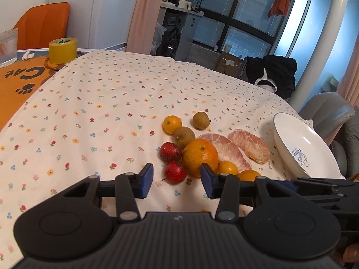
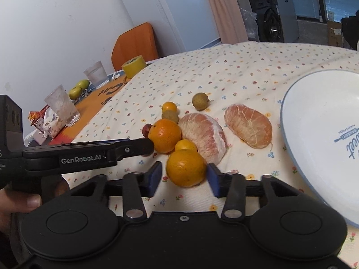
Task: Organize fruits
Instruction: 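Reach the right gripper to the orange while the left gripper approaches the red cherry tomato, then close the right gripper on the orange while the left gripper grasps the red tomato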
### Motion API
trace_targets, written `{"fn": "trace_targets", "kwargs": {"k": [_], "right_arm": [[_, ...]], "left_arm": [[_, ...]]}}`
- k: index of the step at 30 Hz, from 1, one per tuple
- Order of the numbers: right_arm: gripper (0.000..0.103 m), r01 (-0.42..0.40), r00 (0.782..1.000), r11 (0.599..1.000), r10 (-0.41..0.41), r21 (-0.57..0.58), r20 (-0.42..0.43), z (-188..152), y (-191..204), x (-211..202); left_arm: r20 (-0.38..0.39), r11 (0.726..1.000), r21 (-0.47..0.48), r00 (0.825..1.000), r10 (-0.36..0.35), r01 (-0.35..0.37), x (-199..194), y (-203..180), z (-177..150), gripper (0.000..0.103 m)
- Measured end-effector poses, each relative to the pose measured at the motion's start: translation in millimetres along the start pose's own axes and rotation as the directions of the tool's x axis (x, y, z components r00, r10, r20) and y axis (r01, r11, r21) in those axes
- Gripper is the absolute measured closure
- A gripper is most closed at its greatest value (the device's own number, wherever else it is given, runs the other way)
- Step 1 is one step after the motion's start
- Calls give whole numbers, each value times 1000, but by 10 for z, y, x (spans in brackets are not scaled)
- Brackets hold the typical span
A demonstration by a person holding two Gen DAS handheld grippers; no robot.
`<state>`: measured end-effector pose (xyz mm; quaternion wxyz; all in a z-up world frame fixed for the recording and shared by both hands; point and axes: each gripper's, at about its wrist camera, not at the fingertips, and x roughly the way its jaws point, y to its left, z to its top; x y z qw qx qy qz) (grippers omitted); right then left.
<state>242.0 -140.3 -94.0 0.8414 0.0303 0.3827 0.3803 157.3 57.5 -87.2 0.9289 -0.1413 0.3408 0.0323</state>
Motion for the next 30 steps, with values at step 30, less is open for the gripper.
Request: {"fn": "trace_targets", "kwargs": {"k": [30], "right_arm": [[66, 7, 990, 1000, -9, 10, 142, -128, 71, -559]], "left_arm": [[102, 998, 38, 994, -49, 45, -617, -235, -54, 85]]}}
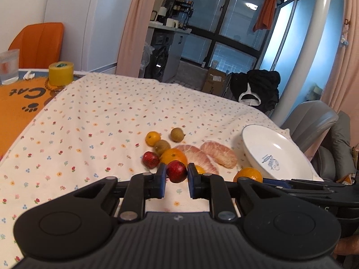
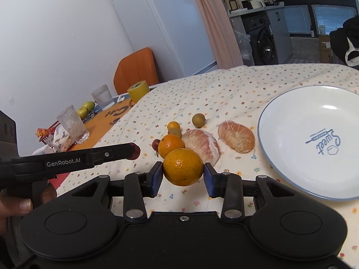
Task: Organize fruits
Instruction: 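Close the right gripper on the orange while the left gripper grasps the red tomato, then carry the orange and red tomato over the white plate with both grippers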
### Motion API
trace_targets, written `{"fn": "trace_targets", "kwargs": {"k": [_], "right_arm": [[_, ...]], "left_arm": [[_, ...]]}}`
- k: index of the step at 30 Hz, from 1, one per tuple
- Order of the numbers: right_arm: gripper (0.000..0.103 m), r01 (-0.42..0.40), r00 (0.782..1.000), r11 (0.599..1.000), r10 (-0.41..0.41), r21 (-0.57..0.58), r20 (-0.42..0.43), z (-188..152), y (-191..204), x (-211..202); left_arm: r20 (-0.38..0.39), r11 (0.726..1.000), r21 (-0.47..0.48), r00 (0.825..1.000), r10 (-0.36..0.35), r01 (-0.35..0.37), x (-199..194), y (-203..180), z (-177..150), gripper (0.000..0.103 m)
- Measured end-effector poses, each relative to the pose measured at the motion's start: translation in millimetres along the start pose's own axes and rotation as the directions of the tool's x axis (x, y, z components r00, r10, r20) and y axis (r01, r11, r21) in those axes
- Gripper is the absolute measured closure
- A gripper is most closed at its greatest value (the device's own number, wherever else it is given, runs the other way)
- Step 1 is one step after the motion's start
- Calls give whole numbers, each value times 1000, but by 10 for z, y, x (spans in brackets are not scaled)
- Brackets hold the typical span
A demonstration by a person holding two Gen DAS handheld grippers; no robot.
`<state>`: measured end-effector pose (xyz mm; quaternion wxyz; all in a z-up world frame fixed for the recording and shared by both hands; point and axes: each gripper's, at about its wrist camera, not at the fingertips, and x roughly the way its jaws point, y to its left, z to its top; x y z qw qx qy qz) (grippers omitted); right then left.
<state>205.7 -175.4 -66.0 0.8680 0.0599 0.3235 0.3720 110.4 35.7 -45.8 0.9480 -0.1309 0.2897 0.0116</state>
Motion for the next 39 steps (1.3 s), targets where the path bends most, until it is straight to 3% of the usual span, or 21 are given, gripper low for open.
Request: {"fn": "trace_targets", "kwargs": {"k": [20, 39], "right_arm": [[66, 100, 986, 995, -103, 25, 131, -88, -167, -585], [66, 196, 949, 975, -215, 103, 231, -93, -646, -996]], "left_arm": [[46, 992, 92, 995, -90, 85, -204, -511, -3, 85], [-7, 969, 185, 986, -166, 165, 160, -1210, 80, 85]]}}
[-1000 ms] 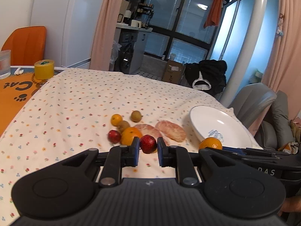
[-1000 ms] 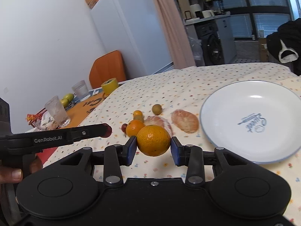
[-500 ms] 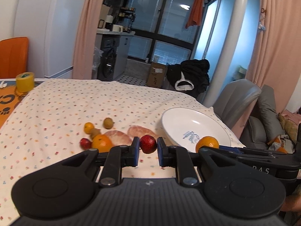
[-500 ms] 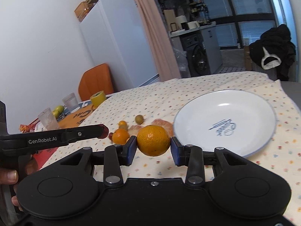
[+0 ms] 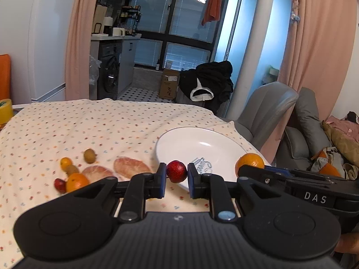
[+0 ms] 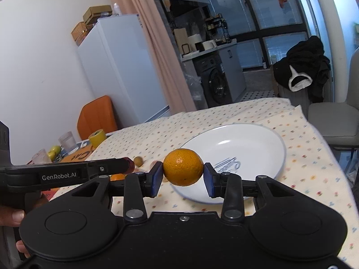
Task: Organize fruits
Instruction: 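Carry the orange and red tomato over the white plate with both grippers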
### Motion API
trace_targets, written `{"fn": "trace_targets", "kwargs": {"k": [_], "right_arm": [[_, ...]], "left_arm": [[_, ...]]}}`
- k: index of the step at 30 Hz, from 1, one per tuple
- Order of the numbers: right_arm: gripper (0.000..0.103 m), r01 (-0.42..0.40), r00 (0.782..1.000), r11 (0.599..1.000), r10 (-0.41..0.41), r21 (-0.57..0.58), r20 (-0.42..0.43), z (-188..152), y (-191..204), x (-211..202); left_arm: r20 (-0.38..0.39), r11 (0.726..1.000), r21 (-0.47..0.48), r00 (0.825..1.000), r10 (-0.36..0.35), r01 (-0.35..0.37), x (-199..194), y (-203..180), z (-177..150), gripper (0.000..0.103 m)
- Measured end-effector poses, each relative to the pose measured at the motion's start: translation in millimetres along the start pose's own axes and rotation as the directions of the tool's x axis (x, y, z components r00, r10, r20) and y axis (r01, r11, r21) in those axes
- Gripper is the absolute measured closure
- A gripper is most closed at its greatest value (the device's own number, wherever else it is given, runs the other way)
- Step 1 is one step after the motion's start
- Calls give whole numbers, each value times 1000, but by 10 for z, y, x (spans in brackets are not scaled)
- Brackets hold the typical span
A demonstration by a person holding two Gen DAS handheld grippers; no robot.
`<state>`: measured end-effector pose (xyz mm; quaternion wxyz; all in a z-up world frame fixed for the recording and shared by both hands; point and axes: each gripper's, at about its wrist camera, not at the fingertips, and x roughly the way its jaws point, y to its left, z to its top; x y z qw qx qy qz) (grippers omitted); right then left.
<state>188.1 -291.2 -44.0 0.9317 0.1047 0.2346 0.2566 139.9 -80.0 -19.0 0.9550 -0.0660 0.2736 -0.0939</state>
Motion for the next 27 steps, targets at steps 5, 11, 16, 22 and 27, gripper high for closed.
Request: {"fn": "trace_targets", "kwargs": {"k": [5, 11, 16, 22, 27], "right_arm": [[66, 6, 1000, 1000, -7, 20, 14, 21, -163, 11], [66, 12, 1000, 1000, -12, 26, 10, 23, -307, 80], [66, 13, 1000, 1000, -14, 27, 6, 35, -376, 153], [66, 13, 1000, 1000, -13, 26, -11, 35, -433, 255], [66, 17, 1000, 999, -16, 31, -22, 45, -477, 313]], "left_arm": [[-12, 1000, 18, 1000, -3, 3, 152, -123, 39, 85], [-27, 1000, 28, 1000, -4, 5, 334, -229, 78, 85], [-51, 1000, 31, 999, -5, 6, 490, -263, 79, 85], [-81, 999, 36, 997, -8, 11, 661, -306, 67, 85], [-109, 999, 33, 994, -12, 16, 788, -309, 39, 85]]}}
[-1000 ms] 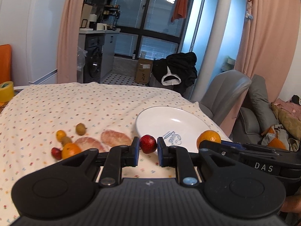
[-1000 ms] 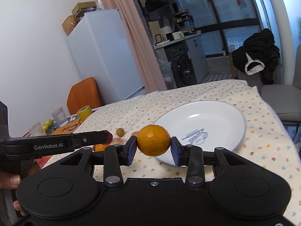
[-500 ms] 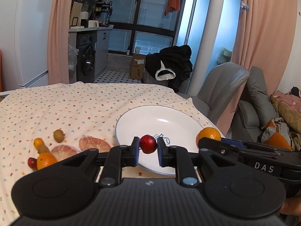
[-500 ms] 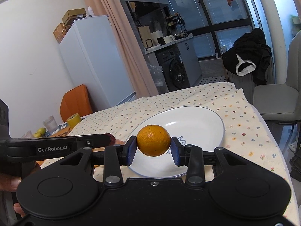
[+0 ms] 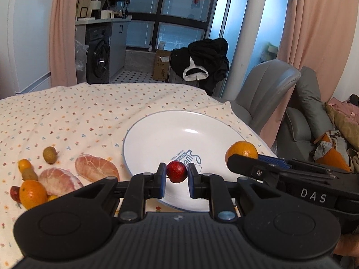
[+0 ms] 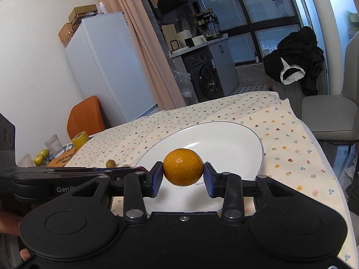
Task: Organize fruits
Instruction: 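Carry the orange and red tomato over the white plate with both grippers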
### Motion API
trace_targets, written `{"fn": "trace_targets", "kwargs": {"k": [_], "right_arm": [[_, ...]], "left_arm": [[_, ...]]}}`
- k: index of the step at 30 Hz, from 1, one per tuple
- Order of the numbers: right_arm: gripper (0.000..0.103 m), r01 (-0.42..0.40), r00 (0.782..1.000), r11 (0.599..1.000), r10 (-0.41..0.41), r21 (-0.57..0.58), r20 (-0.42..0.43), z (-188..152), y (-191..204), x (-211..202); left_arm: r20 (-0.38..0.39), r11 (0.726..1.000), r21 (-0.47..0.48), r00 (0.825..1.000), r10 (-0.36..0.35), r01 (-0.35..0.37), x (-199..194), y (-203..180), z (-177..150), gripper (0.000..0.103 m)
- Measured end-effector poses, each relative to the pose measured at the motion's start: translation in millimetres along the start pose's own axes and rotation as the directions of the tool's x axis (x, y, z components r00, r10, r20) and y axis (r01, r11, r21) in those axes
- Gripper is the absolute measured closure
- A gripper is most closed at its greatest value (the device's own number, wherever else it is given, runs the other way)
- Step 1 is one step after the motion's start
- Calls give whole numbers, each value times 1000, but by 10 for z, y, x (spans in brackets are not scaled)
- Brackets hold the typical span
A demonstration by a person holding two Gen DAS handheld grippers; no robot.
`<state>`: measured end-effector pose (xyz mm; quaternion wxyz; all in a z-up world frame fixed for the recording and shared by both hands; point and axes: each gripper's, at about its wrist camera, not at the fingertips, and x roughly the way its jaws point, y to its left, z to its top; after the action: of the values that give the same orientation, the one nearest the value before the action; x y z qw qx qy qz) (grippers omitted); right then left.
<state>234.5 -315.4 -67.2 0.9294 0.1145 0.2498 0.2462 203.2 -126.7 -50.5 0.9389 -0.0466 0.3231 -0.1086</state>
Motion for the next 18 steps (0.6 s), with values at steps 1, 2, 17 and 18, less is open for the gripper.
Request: {"fn": "trace_targets", "kwargs": {"k": [1, 2, 17, 18], "right_arm": [[66, 1, 1000, 1000, -1, 1, -3, 1, -2, 12], [66, 1, 1000, 1000, -1, 2, -6, 4, -8, 25], [66, 12, 999, 1000, -12, 0, -50, -30, -32, 178], [66, 14, 999, 1000, -14, 0, -52, -36, -33, 182]], "left_arm": [[-4, 1000, 1, 1000, 0, 0, 23, 0, -2, 85], [-9, 1000, 1, 1000, -1, 1, 46, 1, -1, 85], [-92, 1000, -24, 996, 14, -16, 299, 76, -43, 85], [-95, 1000, -25, 995, 14, -16, 304, 81, -47, 85]]}}
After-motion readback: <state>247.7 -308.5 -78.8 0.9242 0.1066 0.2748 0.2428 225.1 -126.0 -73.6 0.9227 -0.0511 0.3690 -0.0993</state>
